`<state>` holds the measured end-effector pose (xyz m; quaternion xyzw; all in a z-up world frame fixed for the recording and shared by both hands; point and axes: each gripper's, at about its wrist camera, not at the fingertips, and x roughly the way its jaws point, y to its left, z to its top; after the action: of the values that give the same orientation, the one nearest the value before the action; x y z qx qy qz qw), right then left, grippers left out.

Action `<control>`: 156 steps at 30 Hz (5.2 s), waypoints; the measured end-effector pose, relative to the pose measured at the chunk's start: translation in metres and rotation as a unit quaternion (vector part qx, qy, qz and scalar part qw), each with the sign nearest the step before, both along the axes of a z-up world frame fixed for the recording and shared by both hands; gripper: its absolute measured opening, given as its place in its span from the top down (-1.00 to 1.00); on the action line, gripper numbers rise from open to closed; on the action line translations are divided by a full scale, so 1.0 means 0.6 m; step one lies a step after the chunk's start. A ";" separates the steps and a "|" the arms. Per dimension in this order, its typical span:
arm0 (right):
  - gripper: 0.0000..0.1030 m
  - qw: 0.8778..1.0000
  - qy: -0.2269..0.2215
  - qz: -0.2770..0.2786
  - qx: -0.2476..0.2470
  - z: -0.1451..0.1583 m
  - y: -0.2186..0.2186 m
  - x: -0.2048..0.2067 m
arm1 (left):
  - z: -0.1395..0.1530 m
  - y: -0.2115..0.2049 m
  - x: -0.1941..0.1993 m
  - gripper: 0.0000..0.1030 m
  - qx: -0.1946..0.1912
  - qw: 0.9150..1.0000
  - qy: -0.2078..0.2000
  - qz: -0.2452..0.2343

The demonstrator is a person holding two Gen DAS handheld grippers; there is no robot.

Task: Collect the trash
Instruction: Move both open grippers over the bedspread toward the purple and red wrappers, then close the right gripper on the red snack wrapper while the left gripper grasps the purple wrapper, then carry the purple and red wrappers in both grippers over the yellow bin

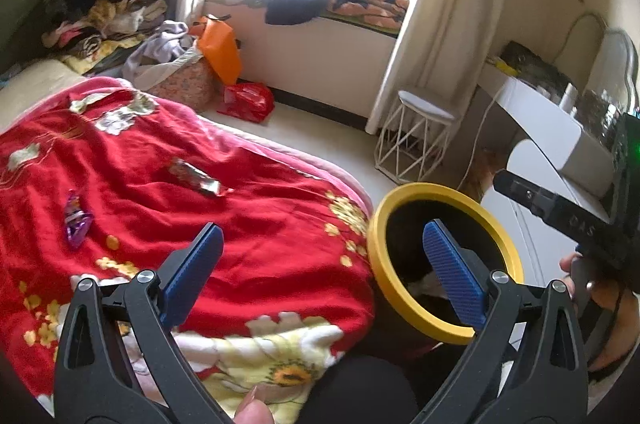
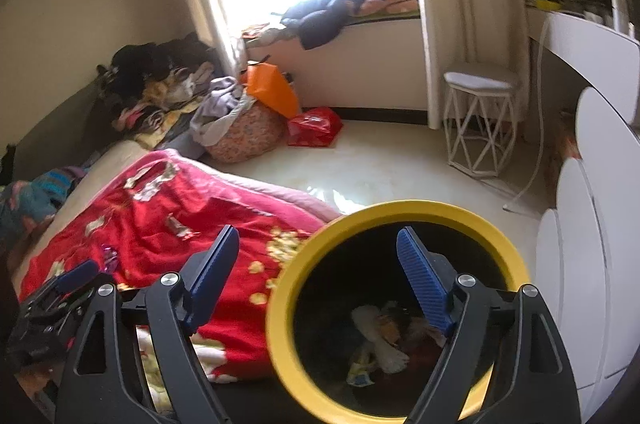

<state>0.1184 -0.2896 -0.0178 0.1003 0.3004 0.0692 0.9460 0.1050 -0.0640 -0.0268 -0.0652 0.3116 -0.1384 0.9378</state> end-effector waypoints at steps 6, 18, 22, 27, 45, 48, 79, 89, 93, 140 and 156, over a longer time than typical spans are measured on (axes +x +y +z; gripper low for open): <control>-0.54 0.999 -0.003 0.039 -0.015 0.007 0.068 0.006 | 0.009 0.055 0.003 -0.79 -0.008 1.000 -0.009 0.029; -0.54 0.992 -0.012 0.120 -0.042 0.017 0.200 0.032 | 0.005 0.179 0.009 -0.79 -0.031 0.994 -0.007 0.106; -0.54 0.989 -0.018 0.137 -0.047 0.021 0.227 0.038 | 0.005 0.214 0.009 -0.79 -0.036 0.991 -0.007 0.129; -0.55 0.986 -0.024 0.154 -0.051 0.025 0.258 0.047 | 0.002 0.248 0.009 -0.79 -0.042 0.987 -0.005 0.153; -0.60 0.978 -0.014 0.196 -0.077 -0.016 0.340 0.121 | -0.037 0.348 0.010 -0.79 -0.060 0.973 0.026 0.219; -0.60 0.976 0.004 0.200 -0.087 -0.042 0.353 0.153 | -0.050 0.355 0.018 -0.79 -0.061 0.973 0.036 0.221; 0.60 0.951 0.121 0.246 -0.144 -0.214 0.431 0.302 | -0.166 0.378 0.118 -0.13 -0.069 0.957 0.126 0.251; 0.65 0.960 0.102 0.241 -0.100 -0.185 0.400 0.226 | -0.161 0.369 0.107 0.56 -0.070 0.959 0.125 0.245; 0.65 0.961 0.098 0.245 -0.087 -0.178 0.396 0.194 | -0.156 0.359 0.100 0.59 -0.077 0.961 0.122 0.236; 0.65 0.993 0.018 0.117 0.007 -0.040 0.122 0.055 | -0.006 0.116 0.042 0.60 -0.048 0.997 0.021 0.055; 0.65 0.999 0.011 0.049 0.006 -0.038 0.019 0.032 | 0.009 0.014 0.033 0.60 -0.030 0.999 0.010 -0.010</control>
<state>0.1374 -0.2784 -0.0403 0.0915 0.3146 0.1158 0.9377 0.1251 -0.0557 -0.0215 -0.0921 0.3174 -0.1564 0.9307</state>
